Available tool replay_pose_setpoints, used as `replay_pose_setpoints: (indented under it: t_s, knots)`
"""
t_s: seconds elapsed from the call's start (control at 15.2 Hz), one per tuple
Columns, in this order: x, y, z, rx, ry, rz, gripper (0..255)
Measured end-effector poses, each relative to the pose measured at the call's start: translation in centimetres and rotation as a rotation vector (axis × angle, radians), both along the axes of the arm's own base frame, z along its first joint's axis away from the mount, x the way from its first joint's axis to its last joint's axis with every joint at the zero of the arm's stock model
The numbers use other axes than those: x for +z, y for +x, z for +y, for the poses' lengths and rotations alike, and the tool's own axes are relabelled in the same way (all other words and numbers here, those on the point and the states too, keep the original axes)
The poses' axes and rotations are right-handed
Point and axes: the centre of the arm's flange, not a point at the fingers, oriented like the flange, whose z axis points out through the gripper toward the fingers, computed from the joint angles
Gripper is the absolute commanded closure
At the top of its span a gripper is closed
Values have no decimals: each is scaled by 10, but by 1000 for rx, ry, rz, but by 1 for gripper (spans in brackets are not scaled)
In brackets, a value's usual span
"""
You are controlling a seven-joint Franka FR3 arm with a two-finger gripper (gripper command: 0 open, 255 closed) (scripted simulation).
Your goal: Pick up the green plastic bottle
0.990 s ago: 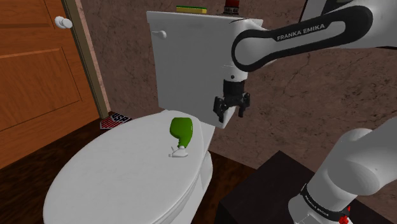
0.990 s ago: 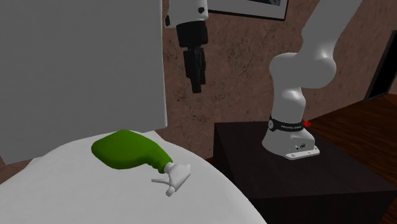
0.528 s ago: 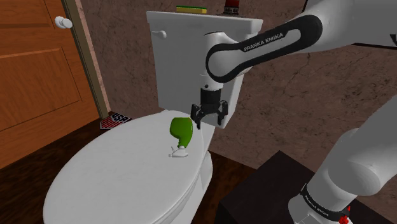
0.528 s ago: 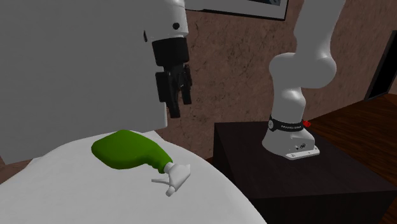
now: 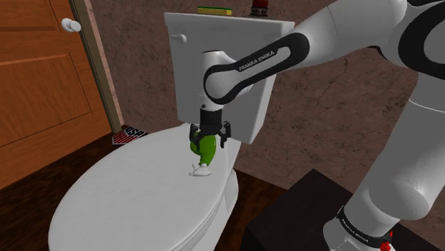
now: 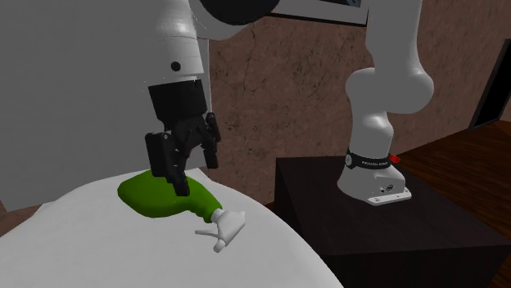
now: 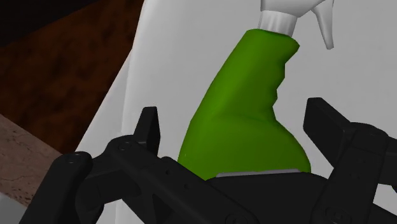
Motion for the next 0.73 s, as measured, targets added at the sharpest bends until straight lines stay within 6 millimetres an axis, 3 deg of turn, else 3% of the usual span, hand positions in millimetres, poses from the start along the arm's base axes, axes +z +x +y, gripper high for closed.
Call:
replay_pose_setpoints:
  t_s: [0.46, 0.53, 0.73]
  knots:
    - [-36, 4, 6, -6, 2, 0, 0]
    - [-38, 4, 6, -6, 2, 0, 255]
    - [-39, 4, 6, -6, 3, -1, 255]
